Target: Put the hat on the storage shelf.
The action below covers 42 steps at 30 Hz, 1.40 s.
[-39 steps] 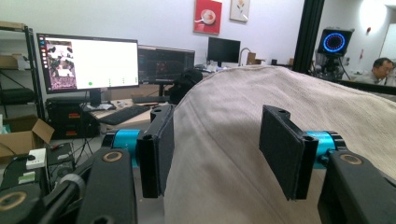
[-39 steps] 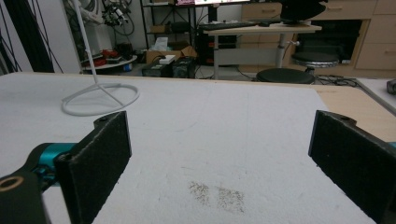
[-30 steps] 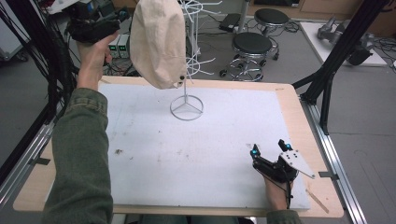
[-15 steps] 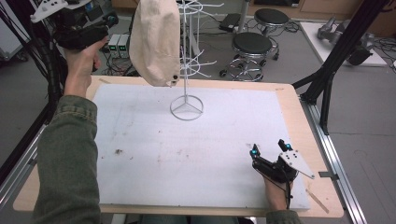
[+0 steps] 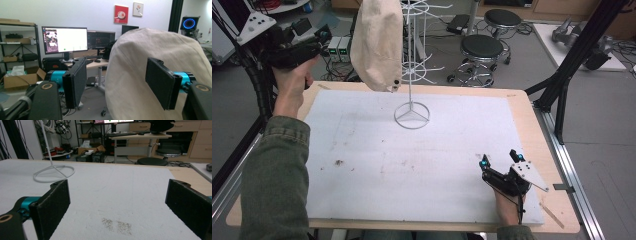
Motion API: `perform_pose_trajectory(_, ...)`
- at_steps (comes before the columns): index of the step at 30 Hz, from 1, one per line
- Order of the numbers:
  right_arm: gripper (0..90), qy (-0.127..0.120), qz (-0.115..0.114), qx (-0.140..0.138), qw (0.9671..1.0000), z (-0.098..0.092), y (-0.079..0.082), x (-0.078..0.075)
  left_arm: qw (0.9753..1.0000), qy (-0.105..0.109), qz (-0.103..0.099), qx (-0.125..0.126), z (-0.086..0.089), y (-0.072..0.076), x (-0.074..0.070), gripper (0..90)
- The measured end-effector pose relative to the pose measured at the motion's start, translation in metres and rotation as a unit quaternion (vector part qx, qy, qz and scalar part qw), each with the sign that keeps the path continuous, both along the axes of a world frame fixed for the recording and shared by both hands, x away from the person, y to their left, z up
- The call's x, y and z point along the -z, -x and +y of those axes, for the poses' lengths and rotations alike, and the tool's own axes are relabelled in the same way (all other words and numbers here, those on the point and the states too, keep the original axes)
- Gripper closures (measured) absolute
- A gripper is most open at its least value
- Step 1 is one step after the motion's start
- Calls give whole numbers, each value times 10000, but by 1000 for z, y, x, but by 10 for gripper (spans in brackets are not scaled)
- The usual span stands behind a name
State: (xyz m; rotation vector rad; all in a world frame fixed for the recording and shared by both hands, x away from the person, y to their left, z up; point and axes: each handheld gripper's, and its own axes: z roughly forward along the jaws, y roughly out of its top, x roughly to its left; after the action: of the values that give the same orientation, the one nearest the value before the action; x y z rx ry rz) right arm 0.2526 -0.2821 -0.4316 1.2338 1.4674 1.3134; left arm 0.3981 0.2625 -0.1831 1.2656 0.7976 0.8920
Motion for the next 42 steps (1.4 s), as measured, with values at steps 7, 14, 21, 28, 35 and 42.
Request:
perform_pose_trajectory(7,49,-7,9,3,10000,0,0,0,10000,-8,3,-38,4,15,14,306)
perform_pose_trajectory(14,49,-58,23,2,10000,0,1,0,9999,73,-32,-124,8,31,30,300)
perform_pose_trajectory(21,49,-22,10,8,10000,0,0,0,9996,55,34,-287,12,44,53,294)
perform_pose_trajectory(28,49,47,7,-14,10000,1,0,1,9991,56,181,-370,17,53,71,285)
perform_pose_trajectory(35,48,53,19,-44,10000,2,1,1,9985,154,224,-476,23,66,91,274)
perform_pose_trajectory(42,49,70,0,-32,10000,1,1,1,9960,514,369,-627,37,80,119,267)
